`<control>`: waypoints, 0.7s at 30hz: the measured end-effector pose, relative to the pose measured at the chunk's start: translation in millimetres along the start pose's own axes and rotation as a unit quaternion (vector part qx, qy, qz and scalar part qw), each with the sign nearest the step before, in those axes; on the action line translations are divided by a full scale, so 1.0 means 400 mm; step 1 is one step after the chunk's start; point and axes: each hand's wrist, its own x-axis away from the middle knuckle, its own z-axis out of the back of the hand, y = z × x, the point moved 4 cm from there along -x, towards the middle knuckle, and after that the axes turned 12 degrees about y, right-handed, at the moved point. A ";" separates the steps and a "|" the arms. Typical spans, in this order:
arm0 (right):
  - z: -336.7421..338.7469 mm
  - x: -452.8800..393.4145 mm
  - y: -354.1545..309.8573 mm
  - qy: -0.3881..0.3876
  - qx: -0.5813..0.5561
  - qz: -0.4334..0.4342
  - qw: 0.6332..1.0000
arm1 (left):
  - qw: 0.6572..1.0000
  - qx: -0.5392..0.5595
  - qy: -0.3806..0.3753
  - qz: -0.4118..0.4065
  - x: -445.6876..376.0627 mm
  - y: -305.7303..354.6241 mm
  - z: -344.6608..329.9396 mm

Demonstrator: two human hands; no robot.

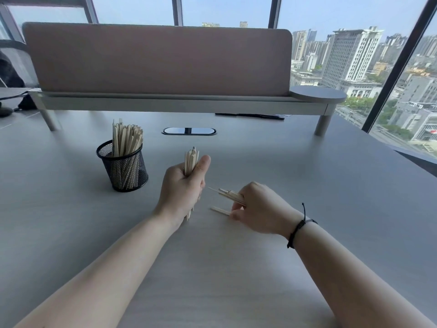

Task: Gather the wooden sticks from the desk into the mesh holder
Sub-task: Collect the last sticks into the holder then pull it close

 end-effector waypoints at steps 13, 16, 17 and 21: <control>0.043 -0.016 0.012 0.065 -0.131 0.013 0.989 | 0.999 0.025 0.013 0.017 -0.007 -0.002 0.003; 0.062 -0.022 0.019 0.096 -0.364 -0.053 0.925 | 0.999 0.032 0.011 0.026 -0.004 -0.004 0.001; 0.065 -0.019 0.020 0.104 -0.418 -0.074 0.900 | 0.999 0.032 0.008 0.027 -0.002 -0.004 -0.001; 0.072 -0.024 0.016 0.152 -0.498 -0.103 0.848 | 0.999 0.033 0.011 0.029 0.003 -0.003 -0.004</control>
